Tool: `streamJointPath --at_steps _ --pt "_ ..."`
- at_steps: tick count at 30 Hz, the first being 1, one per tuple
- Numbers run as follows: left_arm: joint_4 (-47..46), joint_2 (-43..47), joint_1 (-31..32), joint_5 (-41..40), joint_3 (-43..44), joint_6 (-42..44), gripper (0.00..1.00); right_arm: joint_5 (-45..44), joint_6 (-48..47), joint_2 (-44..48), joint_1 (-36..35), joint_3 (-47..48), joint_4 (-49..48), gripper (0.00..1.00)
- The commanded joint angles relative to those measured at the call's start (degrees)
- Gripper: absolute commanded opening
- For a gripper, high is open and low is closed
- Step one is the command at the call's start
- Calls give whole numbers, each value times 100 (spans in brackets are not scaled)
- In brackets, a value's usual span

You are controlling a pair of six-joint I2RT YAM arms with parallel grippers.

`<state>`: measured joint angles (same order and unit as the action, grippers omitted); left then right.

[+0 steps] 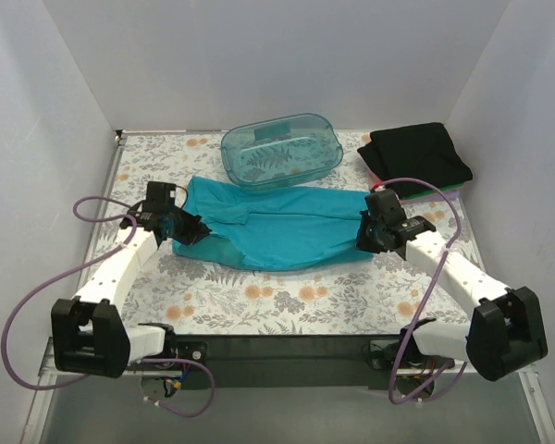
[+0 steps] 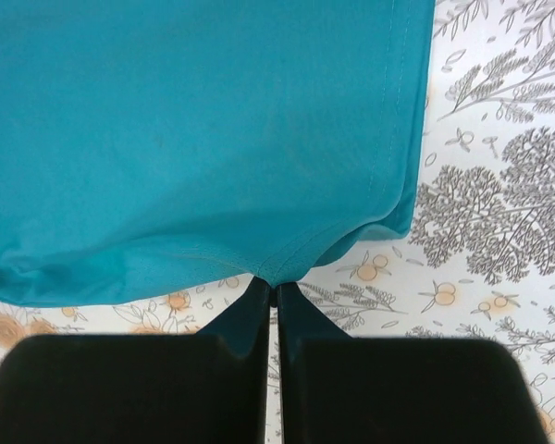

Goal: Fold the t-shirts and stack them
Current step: Fold the tshirt

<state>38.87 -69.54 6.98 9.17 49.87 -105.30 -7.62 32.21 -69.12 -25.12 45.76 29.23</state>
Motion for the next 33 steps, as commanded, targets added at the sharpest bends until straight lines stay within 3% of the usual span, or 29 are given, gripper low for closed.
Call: streamJointPath --at_steps 1,8,17,24,33 --pt "-152 -349 22 -73 453 0 0 225 -320 -224 279 451 30 1" --pt "-389 -1026 5 -169 1103 71 0 630 -741 -900 789 899 21 1" --pt "-520 -1167 -21 -838 1377 35 0 1130 -1014 -1657 957 1313 21 1" --pt "-662 -1343 -39 -1312 1561 114 0 982 -936 -1965 983 1471 21 1" --pt "-811 -2037 -74 -1286 1983 466 0 797 -918 -2175 1211 1778 56 1"
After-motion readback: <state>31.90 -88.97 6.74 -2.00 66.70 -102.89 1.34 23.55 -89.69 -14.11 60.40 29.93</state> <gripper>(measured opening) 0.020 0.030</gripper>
